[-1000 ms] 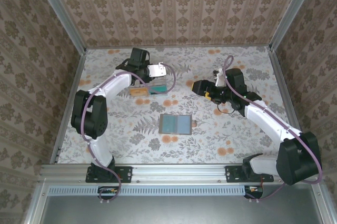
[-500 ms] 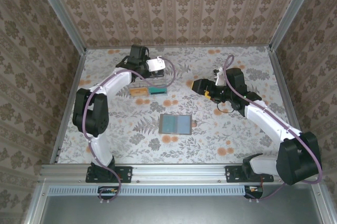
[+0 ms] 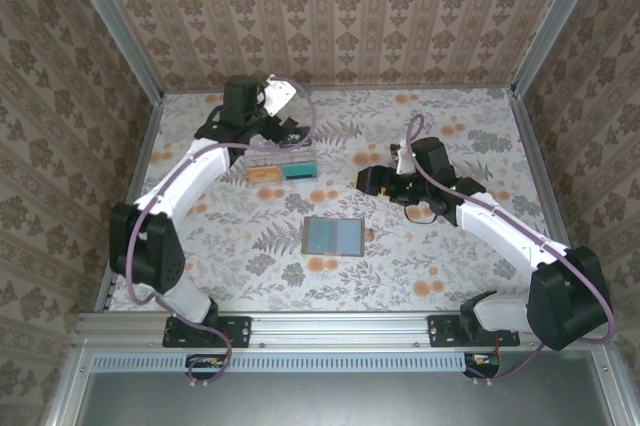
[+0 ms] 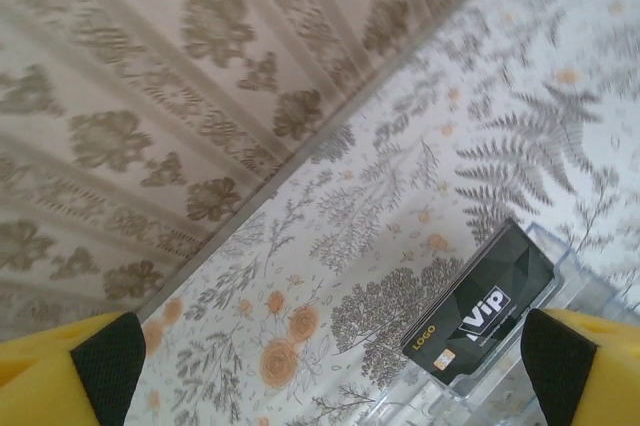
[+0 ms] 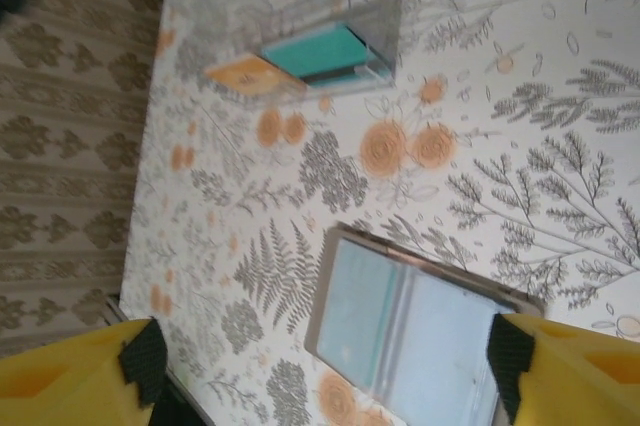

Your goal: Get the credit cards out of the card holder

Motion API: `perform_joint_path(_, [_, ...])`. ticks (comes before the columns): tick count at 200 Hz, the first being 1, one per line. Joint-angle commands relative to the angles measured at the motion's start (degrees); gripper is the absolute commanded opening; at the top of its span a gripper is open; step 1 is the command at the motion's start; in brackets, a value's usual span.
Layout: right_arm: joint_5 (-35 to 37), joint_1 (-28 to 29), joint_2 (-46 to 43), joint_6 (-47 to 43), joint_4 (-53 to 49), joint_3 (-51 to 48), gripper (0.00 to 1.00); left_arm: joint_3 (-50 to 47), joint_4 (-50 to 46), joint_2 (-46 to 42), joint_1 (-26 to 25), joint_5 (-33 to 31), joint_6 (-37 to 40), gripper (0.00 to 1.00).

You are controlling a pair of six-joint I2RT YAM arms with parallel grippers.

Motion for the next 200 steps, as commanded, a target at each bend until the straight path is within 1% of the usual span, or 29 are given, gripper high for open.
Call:
perform_joint_path(1, [6.3, 3.4, 1.4, -3.0, -4.3, 1.7, 0.79, -3.1, 0.8, -5.1, 2.2, -6.4, -21.4, 1.00])
perform_joint_path(9, [7.4, 4.7, 1.9, -3.1, -4.6, 1.5, 0.77, -2.8, -3.3, -6.4, 3.6, -5.8, -27.8, 1.00])
perform_joint_path(16, [8.2, 5.7, 2.4, -3.0, -4.8, 1.3, 0.73, -2.2, -7.0, -7.4, 5.4, -1.8, -31.6, 1.00])
perform_joint_path(27, [9.3, 7.2, 3.2, -2.9, -5.2, 1.0, 0.68, -2.8, -10.6, -9.3, 7.5, 4.0, -35.0, 1.00])
perform_joint_path(42, [12.0, 9.6, 4.1, -2.9, -5.9, 0.6, 0.60, -7.7, -9.3, -13.1, 8.9, 11.1, -37.1, 1.00])
perform_joint_path(57, [14.6, 11.6, 5.1, -2.6, -6.5, 0.0, 0.54, -13.5, -7.3, -17.0, 9.1, 13.6, -40.8, 0.97])
perform_joint_path(79, [16.4, 13.3, 8.4, -1.3, -6.7, -1.1, 0.42, -18.9, -8.3, -20.2, 9.1, 17.9, -46.0, 0.79])
perform_joint_path(95, [17.4, 14.6, 9.7, -0.7, -6.5, -1.8, 0.40, -23.4, -8.5, -22.0, 8.8, 20.3, -51.4, 0.65])
perform_joint_path(104, [18.0, 15.3, 10.4, -0.4, -6.6, -2.0, 0.39, -25.8, -8.3, -23.0, 8.1, 21.6, -53.3, 0.57])
perform_joint_path(110, [18.4, 15.7, 10.9, -0.1, -6.7, -2.2, 0.37, -27.3, -8.2, -23.5, 7.4, 22.0, -54.4, 0.50])
perform_joint_path(117, [19.2, 16.1, 11.4, 0.2, -7.1, -2.4, 0.35, -28.9, -8.0, -24.1, 6.5, 22.2, -56.2, 0.39])
perform_joint_path(131, [20.0, 16.5, 12.1, 0.8, -7.2, -3.1, 0.32, -31.6, -8.2, -24.5, 4.8, 22.7, -59.0, 0.29])
perform_joint_path(146, [21.2, 16.9, 12.4, 1.5, -7.3, -4.1, 0.32, -34.3, -7.3, -24.3, 2.5, 23.4, -61.9, 0.29])
perform_joint_path(167, [21.2, 16.9, 13.4, 1.7, -6.9, -4.9, 0.30, -37.8, -4.4, -22.8, -1.4, 25.1, -66.2, 0.24])
perform_joint_path(179, [20.9, 17.1, 14.1, 1.8, -6.4, -4.9, 0.29, -39.6, -1.3, -21.2, -2.9, 26.6, -68.5, 0.24])
perform_joint_path(182, [20.9, 17.3, 14.3, 1.8, -6.3, -4.9, 0.29, -40.0, -0.6, -20.7, -4.7, 26.9, -68.9, 0.24])
perform_joint_path(200, [21.0, 17.8, 15.5, 1.8, -6.0, -4.6, 0.29, -40.7, 2.0, -17.6, -7.9, 27.9, -70.4, 0.24])
